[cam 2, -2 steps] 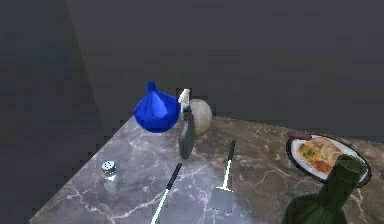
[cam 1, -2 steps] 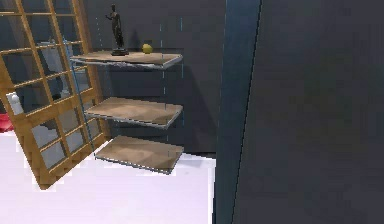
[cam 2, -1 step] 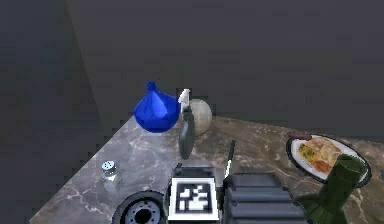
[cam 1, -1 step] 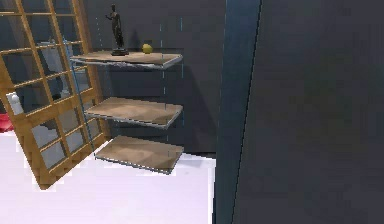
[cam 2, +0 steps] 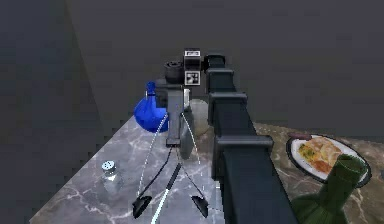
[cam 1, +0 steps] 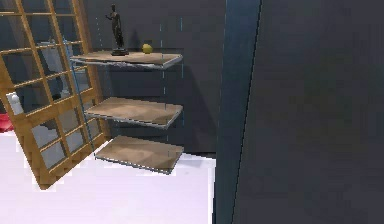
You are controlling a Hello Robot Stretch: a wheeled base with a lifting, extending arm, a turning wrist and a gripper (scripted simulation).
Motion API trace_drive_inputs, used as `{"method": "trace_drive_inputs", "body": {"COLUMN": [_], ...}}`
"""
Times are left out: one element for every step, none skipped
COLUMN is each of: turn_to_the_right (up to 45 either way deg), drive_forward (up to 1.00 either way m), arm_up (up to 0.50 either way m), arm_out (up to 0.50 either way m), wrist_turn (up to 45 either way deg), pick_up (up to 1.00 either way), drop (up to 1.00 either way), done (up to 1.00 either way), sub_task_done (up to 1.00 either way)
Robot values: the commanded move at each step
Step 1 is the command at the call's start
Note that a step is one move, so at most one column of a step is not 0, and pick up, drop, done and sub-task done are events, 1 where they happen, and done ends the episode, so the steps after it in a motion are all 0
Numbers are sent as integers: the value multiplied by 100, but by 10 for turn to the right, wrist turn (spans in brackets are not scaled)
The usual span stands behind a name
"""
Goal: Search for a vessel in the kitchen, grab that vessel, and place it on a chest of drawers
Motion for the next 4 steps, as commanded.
{"method": "trace_drive_inputs", "body": {"turn_to_the_right": [0, 0, 0, 0], "drive_forward": [0, 0, 0, 0], "arm_up": [0, 0, 0, 0], "arm_out": [0, 0, 0, 0], "wrist_turn": [450, 450, 450, 180], "pick_up": [0, 0, 0, 0], "drop": [0, 0, 0, 0], "done": [0, 0, 0, 0], "sub_task_done": [0, 0, 0, 0]}}
